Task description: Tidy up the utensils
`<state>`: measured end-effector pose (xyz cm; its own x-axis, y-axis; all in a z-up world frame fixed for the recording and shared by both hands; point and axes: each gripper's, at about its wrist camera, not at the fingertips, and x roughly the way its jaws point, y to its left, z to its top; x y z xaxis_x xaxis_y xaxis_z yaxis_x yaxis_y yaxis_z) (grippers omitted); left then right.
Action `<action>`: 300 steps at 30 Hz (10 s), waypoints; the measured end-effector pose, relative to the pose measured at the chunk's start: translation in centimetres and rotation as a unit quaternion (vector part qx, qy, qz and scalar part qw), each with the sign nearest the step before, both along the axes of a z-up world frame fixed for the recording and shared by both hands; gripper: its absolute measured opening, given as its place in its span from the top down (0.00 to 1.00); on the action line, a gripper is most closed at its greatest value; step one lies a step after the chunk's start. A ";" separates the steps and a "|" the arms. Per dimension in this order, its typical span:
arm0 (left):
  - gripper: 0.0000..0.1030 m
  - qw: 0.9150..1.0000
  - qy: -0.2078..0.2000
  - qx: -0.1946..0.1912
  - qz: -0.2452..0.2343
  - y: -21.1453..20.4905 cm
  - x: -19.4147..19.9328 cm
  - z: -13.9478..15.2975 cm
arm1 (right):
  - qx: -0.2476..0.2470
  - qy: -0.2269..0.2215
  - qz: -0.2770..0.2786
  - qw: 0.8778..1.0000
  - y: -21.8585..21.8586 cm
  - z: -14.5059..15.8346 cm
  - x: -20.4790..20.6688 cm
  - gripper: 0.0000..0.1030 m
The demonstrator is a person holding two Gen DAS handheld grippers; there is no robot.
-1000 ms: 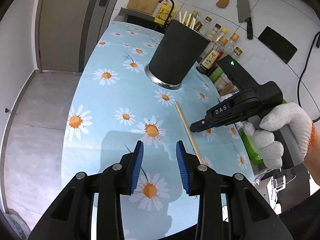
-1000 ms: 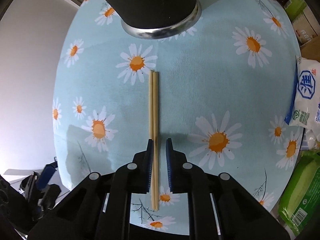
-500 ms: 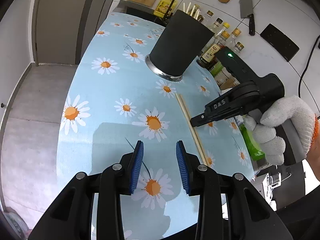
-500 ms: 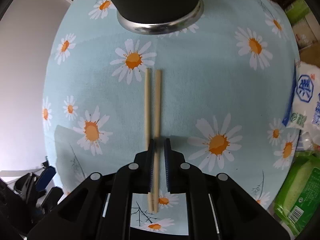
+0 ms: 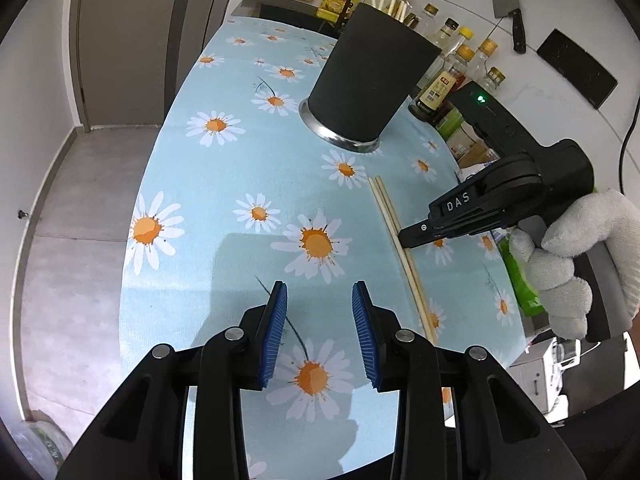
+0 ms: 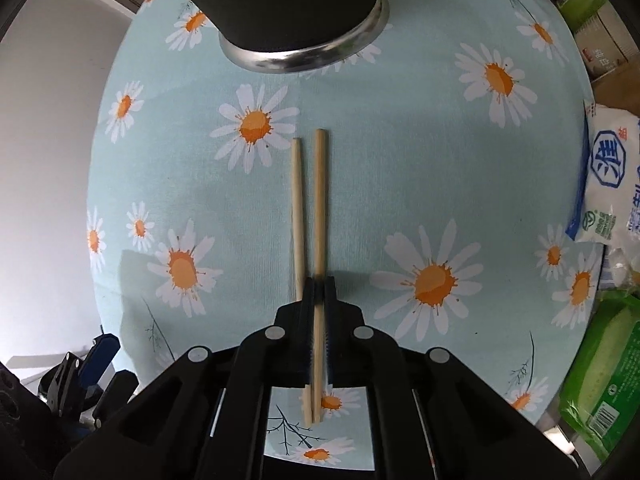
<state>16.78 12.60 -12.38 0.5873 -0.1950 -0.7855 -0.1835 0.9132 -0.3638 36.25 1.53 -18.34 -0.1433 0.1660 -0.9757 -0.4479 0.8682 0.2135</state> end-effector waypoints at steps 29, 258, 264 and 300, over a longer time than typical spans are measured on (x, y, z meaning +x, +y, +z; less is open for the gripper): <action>0.77 0.977 0.200 0.066 -0.017 -10.1 13.1 -3.8 | 0.204 -0.042 0.014 0.978 -15.6 8.4 0.8 0.95; 0.06 0.974 -0.164 0.148 0.049 -12.2 -7.4 7.3 | 0.305 -0.412 -0.015 0.858 -22.9 12.8 -16.2 0.04; 0.06 0.975 -0.163 0.142 0.045 -12.1 -7.4 7.5 | 0.304 -0.410 -0.015 0.860 -22.8 12.6 -16.3 0.04; 0.06 0.980 -0.152 0.128 0.030 -12.1 -6.1 7.1 | 0.295 -0.391 -0.018 0.872 -22.7 11.7 -15.6 0.04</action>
